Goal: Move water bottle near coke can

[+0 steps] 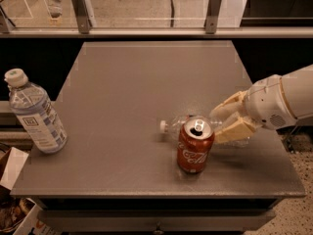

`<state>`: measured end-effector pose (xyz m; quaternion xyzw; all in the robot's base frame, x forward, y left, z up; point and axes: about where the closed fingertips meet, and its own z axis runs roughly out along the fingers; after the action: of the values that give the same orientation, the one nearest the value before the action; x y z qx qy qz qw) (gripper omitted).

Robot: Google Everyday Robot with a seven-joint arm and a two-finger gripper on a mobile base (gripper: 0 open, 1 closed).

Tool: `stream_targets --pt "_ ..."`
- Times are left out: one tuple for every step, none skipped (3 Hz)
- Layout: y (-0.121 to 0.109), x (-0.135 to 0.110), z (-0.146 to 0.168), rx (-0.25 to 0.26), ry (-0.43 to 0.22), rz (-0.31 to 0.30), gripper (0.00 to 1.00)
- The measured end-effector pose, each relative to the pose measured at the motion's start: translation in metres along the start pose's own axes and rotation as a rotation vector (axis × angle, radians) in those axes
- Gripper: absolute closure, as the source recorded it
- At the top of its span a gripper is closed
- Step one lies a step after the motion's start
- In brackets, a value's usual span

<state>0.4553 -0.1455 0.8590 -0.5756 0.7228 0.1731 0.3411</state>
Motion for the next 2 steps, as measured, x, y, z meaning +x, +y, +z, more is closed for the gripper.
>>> stream_targets --pt "0.007 0.0123 -0.0001 -0.001 0.015 0.018 0.83" --pt "0.0089 0.0179 0.0005 0.001 0.024 0.027 0.59"
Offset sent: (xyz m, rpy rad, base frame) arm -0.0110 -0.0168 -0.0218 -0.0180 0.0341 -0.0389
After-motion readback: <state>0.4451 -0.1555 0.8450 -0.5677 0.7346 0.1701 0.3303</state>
